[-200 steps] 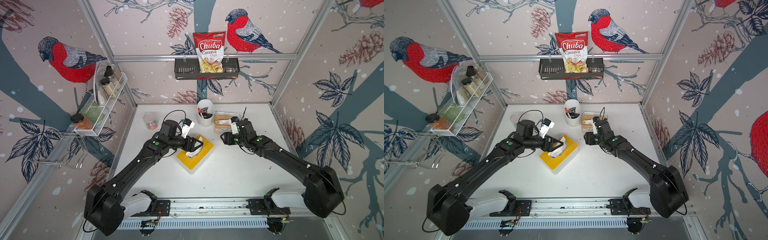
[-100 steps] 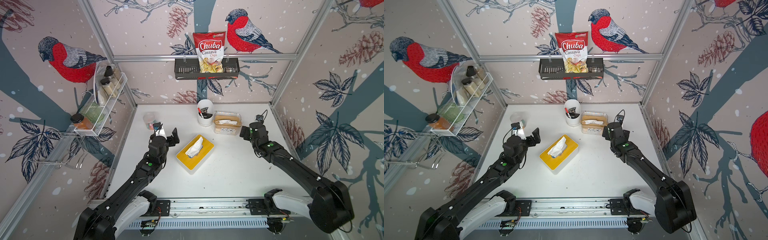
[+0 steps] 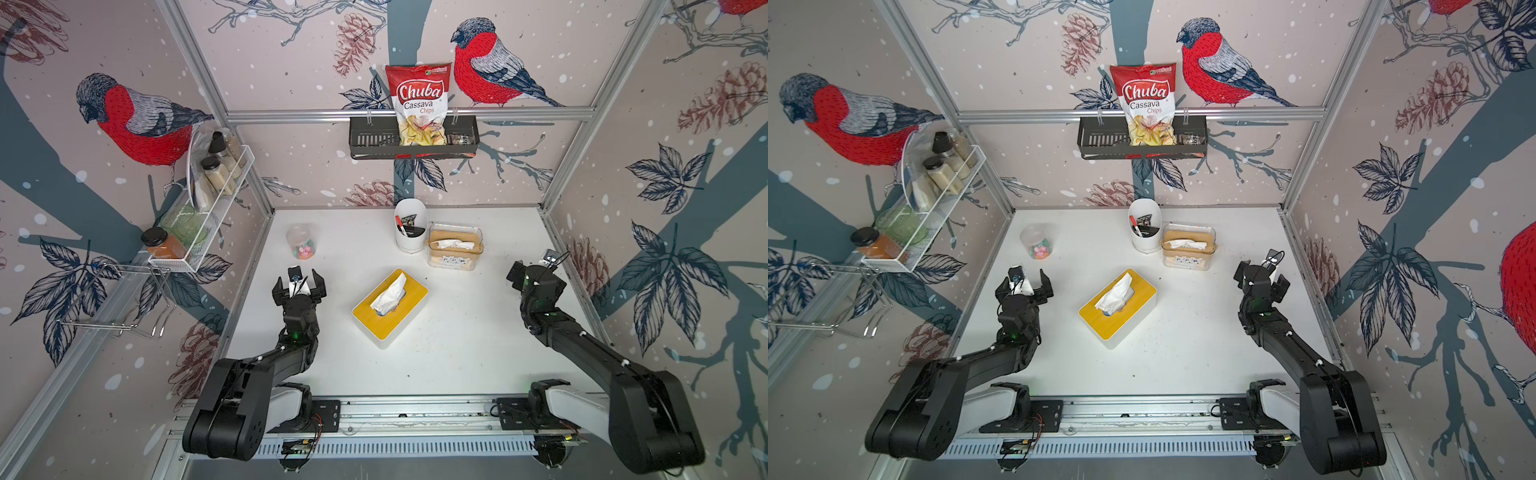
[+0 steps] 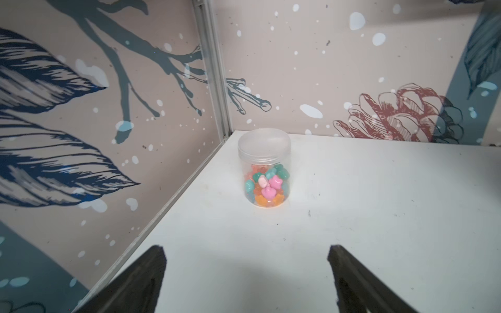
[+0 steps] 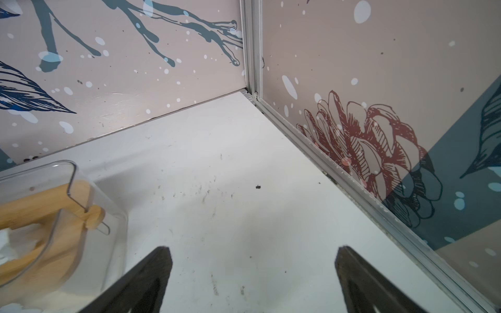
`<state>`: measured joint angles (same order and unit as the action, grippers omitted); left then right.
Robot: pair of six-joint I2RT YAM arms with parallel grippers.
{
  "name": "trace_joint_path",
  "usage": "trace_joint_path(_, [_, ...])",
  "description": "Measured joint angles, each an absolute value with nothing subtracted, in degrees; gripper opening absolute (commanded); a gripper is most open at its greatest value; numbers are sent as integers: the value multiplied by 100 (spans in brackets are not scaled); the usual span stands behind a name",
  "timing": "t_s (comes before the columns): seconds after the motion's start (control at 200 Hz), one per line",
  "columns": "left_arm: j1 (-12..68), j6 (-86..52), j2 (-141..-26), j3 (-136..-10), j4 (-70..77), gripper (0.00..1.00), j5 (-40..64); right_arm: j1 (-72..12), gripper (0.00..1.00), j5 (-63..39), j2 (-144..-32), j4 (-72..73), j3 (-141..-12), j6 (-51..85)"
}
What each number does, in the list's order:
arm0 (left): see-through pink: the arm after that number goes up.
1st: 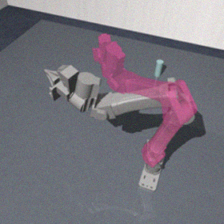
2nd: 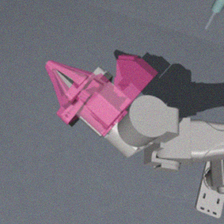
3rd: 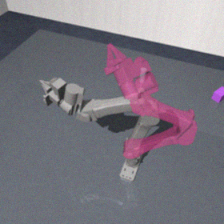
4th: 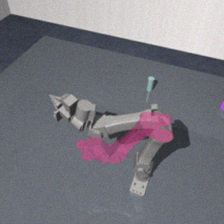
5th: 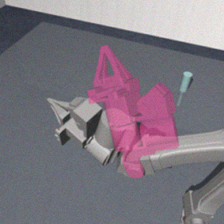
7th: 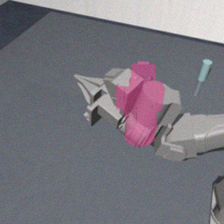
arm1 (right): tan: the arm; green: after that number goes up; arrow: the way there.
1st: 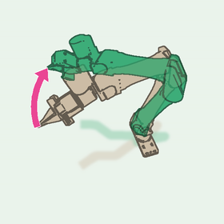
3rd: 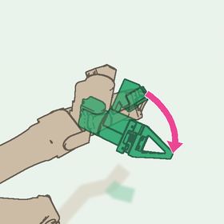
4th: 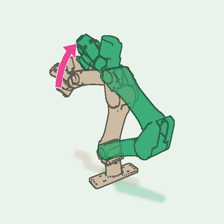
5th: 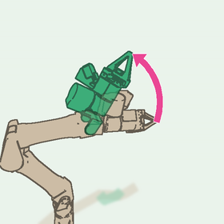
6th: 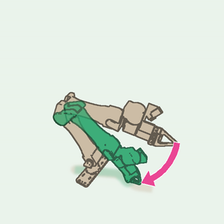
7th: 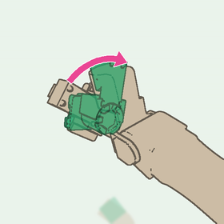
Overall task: Put the tissue paper into the tissue box
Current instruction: Reset both arms
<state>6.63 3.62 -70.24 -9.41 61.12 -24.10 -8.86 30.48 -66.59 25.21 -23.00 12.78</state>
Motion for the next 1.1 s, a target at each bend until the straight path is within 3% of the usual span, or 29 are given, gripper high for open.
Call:
trace_joint_path(0.29, [318, 86, -7144, -1269, 6250, 96, -926, -556, 100, 2285, -7590, 4292, -1855, 862])
trace_joint_path(0.525, [80, 23, -8781, -836, 7341, 96, -429, -528, 100, 1905, -7940, 5131, -1710, 600])
trace_joint_path(0.64, [5, -3, -8779, -1074, 7332, 96, -145, -491, 100, 1798, -7881, 5664, -1385, 519])
trace_joint_path(0.84, [-23, -67, -8849, -1319, 7310, 97, -113, -408, 100, 1649, -8648, 6818, -1046, 423])
trace_joint_path(1.101, [-25, -64, -8871, -1299, 7258, 97, -102, -281, 100, 1461, -8650, 7000, -1210, 434])
